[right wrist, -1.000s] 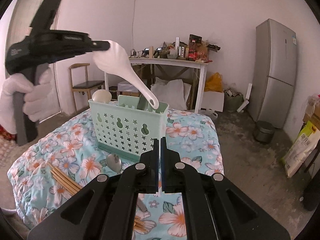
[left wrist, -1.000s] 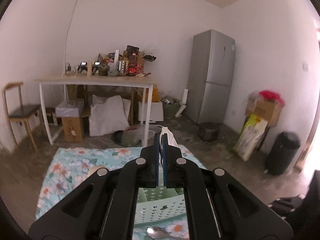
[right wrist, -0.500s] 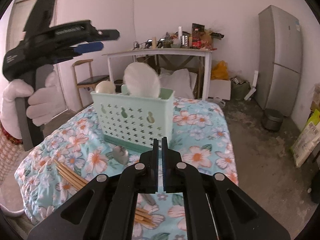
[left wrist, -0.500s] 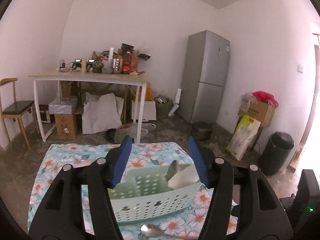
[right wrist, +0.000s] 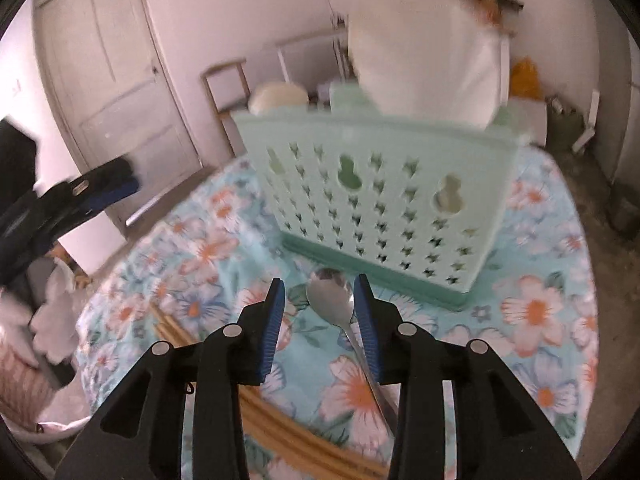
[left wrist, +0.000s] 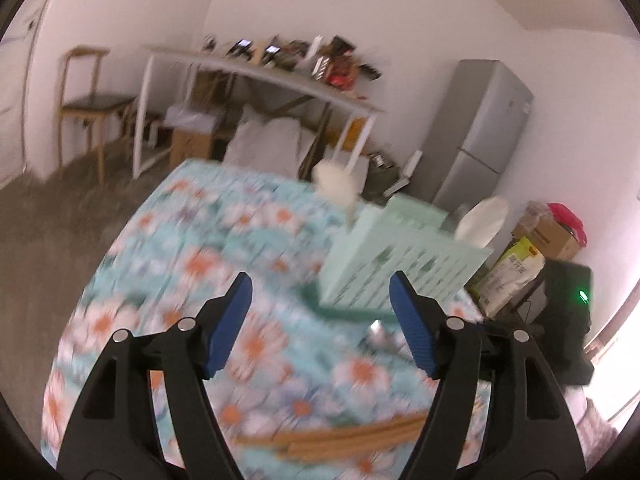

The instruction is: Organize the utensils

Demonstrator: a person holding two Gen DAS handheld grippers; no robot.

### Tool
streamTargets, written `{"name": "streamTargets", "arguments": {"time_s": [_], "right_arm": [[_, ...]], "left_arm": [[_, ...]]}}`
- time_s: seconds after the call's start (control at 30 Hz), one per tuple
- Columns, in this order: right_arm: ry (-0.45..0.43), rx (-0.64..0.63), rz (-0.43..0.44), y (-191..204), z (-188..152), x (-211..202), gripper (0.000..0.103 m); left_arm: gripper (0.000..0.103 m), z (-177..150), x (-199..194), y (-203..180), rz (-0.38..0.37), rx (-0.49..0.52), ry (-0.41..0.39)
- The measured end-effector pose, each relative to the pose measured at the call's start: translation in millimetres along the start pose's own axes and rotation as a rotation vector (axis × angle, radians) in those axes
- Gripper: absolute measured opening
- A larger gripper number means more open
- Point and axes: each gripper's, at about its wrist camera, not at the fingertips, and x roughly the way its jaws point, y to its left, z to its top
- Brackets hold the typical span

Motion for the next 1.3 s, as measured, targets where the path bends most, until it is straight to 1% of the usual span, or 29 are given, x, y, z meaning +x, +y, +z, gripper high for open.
{"name": "streamTargets", "arguments": {"time_s": [0.03, 0.07, 0.17, 0.2, 0.33, 0.47, 0.53, 0.6, 0.73, 0.87, 0.97, 1.1, 1.13, 1.27, 1.3], "right_arm": [[0.020, -0.002, -0.003, 0, 1, 8, 0.036], [0.057, -0.004, -0.016, 0, 1, 22, 0.036], [0.109, 0.026, -0.066, -5, 1, 45, 0.036], [0.115, 0.040, -0.066, -7, 1, 48, 0.036], [0.132, 0.103, -0.046, -13, 2, 56, 0.036], [0.180, 0.118, 0.039, -4, 4, 53, 0.035], [0.197, 0.091, 0.052, 4, 4, 51, 0.034], [0.219, 0.032, 0.047, 15, 4, 51, 0.034], [0.251, 0.002, 0.032, 22, 7, 65, 0.034], [0.269, -0.050, -0.004, 36, 11, 69, 0.020], [0.284, -0.094, -0.001, 48, 16, 65, 0.013], [0.316, -0.194, 0.017, 66, 17, 58, 0.011], [0.328, -0.235, 0.017, 73, 16, 57, 0.011], [0.352, -0.374, -0.019, 98, 9, 59, 0.012], [0.354, -0.418, -0.044, 105, 7, 61, 0.011]], "left_arm": [[0.068, -7, 0, 9, 0.006, -0.015, 0.017], [0.068, -12, -1, 13, 0.008, -0.024, 0.025], [0.068, -26, 2, 26, 0.004, -0.045, 0.058], [0.068, -30, 2, 28, 0.002, -0.050, 0.065], [0.068, -43, 3, 38, -0.018, -0.067, 0.081], [0.068, -48, 3, 48, -0.035, -0.096, 0.075], [0.068, -48, 2, 53, -0.042, -0.114, 0.070], [0.068, -49, 2, 58, -0.051, -0.135, 0.067], [0.068, -52, 2, 67, -0.065, -0.163, 0.072], [0.068, -54, 1, 70, -0.072, -0.178, 0.064], [0.068, -56, 2, 75, -0.071, -0.192, 0.063], [0.068, -57, 2, 80, -0.074, -0.215, 0.062], [0.068, -57, 2, 80, -0.073, -0.215, 0.061], [0.068, -57, 2, 81, -0.071, -0.212, 0.062], [0.068, -57, 2, 82, -0.071, -0.212, 0.062]]}}
